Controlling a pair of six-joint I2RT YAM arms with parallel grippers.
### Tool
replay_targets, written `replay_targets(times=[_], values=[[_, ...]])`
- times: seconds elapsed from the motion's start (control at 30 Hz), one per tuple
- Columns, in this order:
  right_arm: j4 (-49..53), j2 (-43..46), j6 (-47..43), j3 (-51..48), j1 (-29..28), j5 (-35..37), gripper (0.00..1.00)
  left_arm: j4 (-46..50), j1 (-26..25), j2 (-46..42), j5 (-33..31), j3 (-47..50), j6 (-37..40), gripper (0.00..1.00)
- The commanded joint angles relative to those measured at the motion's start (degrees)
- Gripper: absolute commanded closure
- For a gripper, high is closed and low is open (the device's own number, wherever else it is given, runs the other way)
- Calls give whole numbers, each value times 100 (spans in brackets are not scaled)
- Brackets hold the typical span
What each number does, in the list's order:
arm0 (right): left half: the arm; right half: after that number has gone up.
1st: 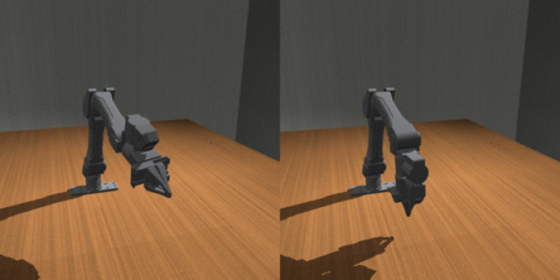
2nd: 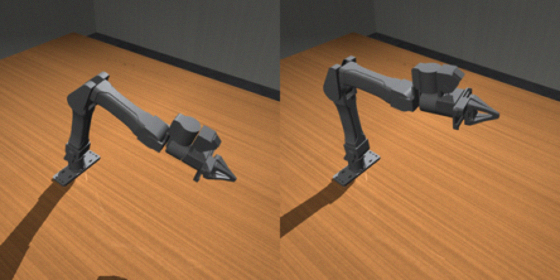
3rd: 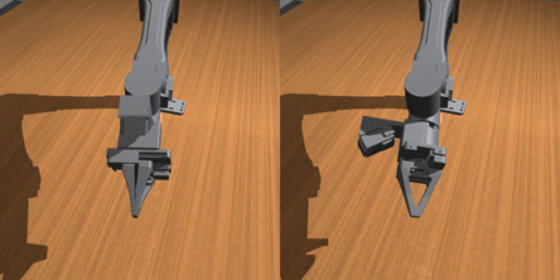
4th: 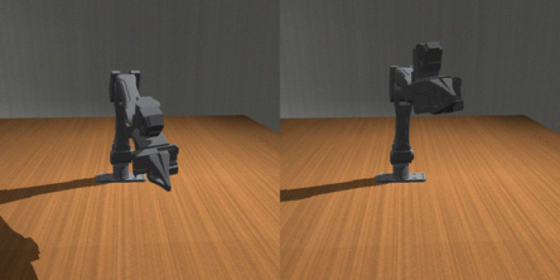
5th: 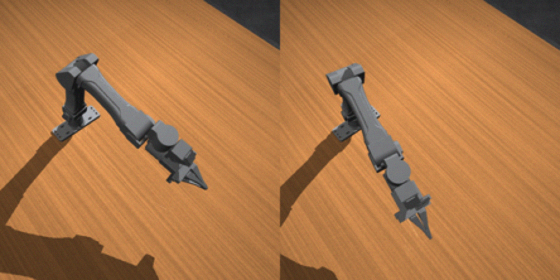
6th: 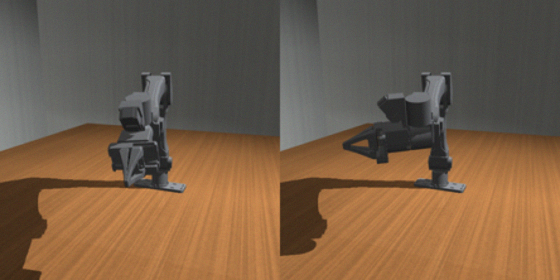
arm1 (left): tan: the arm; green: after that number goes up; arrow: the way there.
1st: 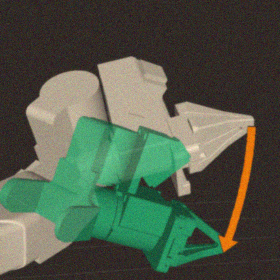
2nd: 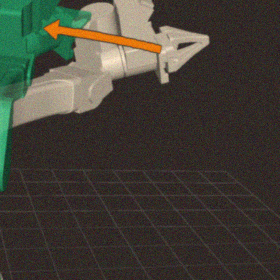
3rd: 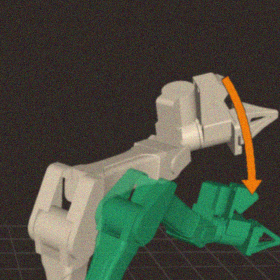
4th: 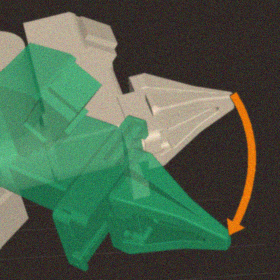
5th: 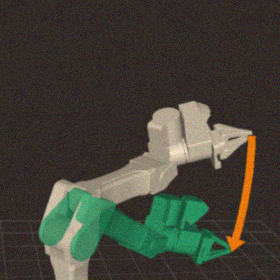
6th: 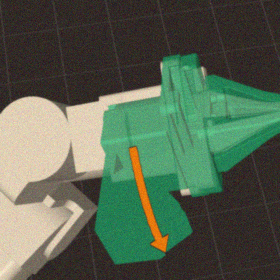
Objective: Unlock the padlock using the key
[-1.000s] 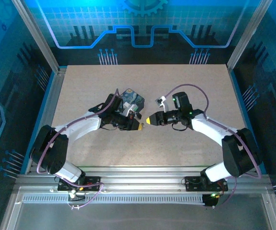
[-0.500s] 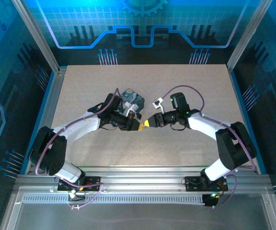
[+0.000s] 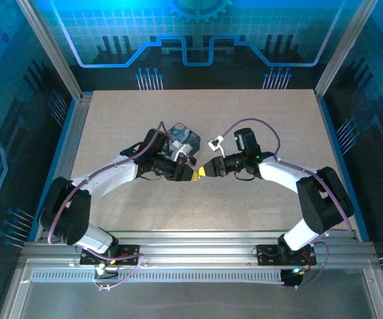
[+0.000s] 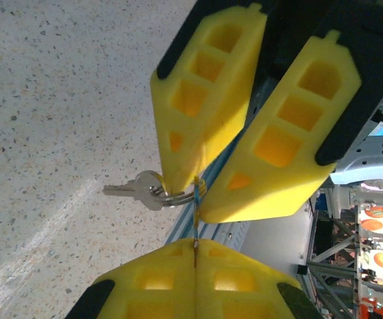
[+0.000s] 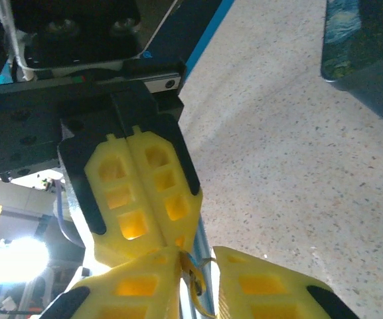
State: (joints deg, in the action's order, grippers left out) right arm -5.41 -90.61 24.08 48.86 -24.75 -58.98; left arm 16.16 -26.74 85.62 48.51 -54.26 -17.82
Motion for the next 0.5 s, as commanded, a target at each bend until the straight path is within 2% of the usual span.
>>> replay_targets(times=[0.0, 0.13, 0.23, 0.3, 0.37, 0.47], values=[[-102, -39, 44, -32, -82, -267, 86, -175, 116, -223, 360, 38, 150, 100], [-154, 111, 101, -186, -82, -238, 96, -211, 224, -262, 390, 120, 157, 100], [-345, 289, 249, -336, -82, -191, 100, -295, 315, -294, 340, 207, 77, 100], [-439, 411, 361, -432, -75, -92, 100, -389, 423, -326, 234, 270, -55, 86], [-600, 480, 561, -544, -52, 51, 100, -596, 549, -407, 157, 381, -279, 66], [-1097, 525, 1024, -712, -38, 169, 100, -994, 633, -582, 141, 573, -597, 56]])
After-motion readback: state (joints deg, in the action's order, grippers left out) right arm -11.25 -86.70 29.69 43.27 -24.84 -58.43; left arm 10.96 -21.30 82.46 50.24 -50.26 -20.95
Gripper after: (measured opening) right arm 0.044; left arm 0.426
